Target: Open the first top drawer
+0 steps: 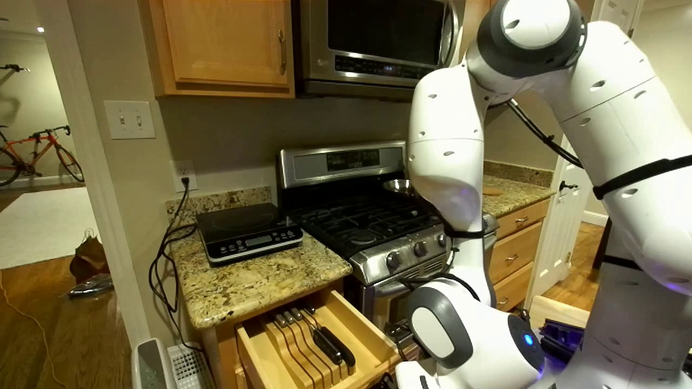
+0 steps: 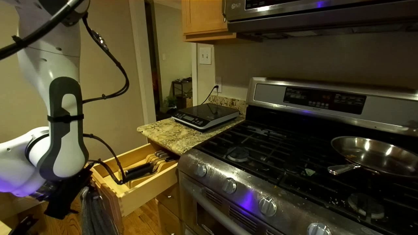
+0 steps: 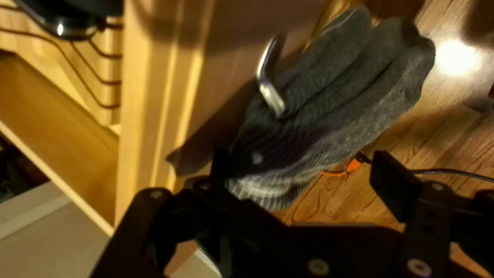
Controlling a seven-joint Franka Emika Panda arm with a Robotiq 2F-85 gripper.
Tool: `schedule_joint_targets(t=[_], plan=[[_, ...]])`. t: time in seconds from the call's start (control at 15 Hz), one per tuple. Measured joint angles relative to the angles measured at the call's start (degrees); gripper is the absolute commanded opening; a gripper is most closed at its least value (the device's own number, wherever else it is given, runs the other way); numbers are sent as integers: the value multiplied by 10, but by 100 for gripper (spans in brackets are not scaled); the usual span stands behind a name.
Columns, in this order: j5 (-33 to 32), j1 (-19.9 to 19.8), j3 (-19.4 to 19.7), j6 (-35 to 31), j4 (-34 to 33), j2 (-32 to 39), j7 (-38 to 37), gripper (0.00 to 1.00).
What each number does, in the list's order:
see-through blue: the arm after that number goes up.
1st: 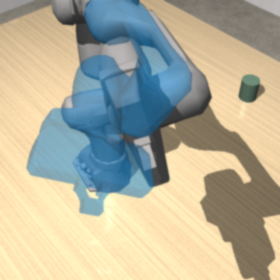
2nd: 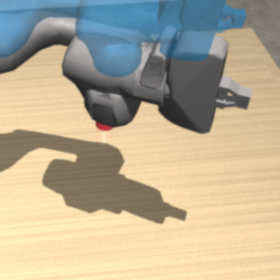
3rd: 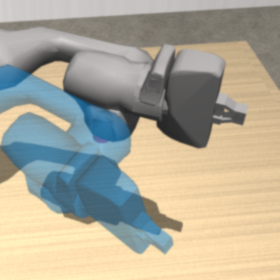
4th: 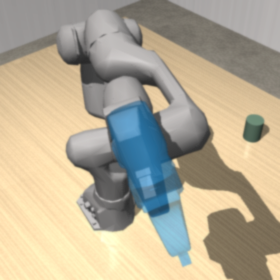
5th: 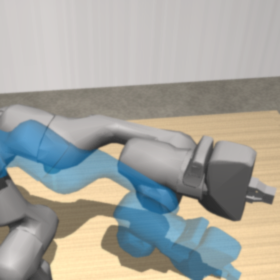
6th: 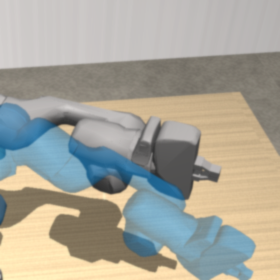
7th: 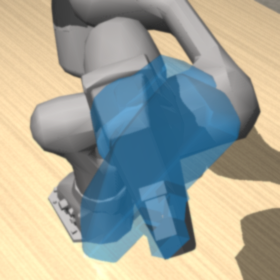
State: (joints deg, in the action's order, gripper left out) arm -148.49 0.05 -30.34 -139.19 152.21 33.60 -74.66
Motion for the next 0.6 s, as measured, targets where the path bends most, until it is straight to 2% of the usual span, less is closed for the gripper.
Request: schedule_joint_targets(t=[0.4,0.6], plan=[[-3,-1,-91,-178,-39,-141,72,100],[-3,-7,-125,-255,-71,-191,110,100]])
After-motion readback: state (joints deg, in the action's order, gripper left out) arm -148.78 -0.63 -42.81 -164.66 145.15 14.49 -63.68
